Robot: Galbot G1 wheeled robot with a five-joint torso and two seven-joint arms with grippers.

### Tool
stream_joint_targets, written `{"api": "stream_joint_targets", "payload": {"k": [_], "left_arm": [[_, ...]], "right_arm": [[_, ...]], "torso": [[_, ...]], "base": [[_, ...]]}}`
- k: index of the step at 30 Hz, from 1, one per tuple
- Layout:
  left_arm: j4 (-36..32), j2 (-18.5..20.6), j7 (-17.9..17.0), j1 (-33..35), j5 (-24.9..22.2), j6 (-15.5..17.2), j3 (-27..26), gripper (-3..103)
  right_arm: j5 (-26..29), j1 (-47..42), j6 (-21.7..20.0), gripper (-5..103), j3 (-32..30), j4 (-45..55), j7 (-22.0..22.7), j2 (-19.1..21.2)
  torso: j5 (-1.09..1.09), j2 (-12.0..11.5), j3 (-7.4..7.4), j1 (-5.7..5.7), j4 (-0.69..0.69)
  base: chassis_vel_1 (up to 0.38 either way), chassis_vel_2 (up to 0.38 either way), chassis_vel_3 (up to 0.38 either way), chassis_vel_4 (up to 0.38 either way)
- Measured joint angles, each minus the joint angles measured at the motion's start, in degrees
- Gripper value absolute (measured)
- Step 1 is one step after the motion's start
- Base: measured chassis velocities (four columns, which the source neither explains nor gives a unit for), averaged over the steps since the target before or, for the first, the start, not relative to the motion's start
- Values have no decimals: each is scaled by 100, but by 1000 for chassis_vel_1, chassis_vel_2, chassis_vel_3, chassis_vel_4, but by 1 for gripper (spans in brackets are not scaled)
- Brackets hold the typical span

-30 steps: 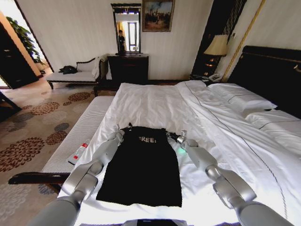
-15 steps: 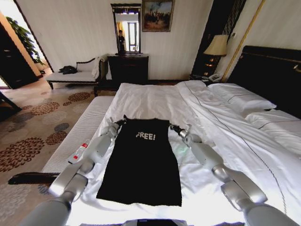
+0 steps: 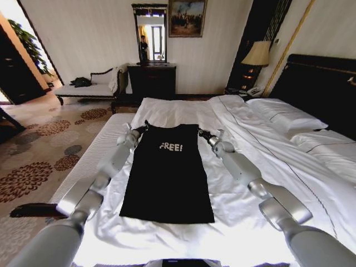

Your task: Fold the clothes on the bed.

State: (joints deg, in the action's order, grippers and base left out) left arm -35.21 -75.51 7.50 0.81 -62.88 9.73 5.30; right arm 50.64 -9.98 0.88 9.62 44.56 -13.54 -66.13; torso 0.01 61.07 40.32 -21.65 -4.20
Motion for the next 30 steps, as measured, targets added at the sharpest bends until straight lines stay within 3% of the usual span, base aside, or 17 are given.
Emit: {"api": "stream_joint_targets", "payload": {"k": [6,11,21,30], "left_arm": [[-185,-53,0,158,23,-9,-3,3],[-874,284,-120,752,55,-8,0,3],[-2417,879,-392,1756,-8,-49,-268,3],[-4224,1537,-690,2963,-140,-101,-507,3]], "right_arm": [[-50,-156,96,0,-8,97,43,47],[-97,-442,180,0,-28,416,88,201],[-142,-1338,299,0,-347,1458,253,605],[-535,-2571,496,0,-864,3166,387,1182]], "torso": [[1,0,0,0,-4],[-1,0,0,0,2],[0,0,-1,2,-3],[-1,1,-2,3,1]], "base": [[0,0,0,0],[0,0,0,0],[0,0,0,0],[0,0,0,0]]}}
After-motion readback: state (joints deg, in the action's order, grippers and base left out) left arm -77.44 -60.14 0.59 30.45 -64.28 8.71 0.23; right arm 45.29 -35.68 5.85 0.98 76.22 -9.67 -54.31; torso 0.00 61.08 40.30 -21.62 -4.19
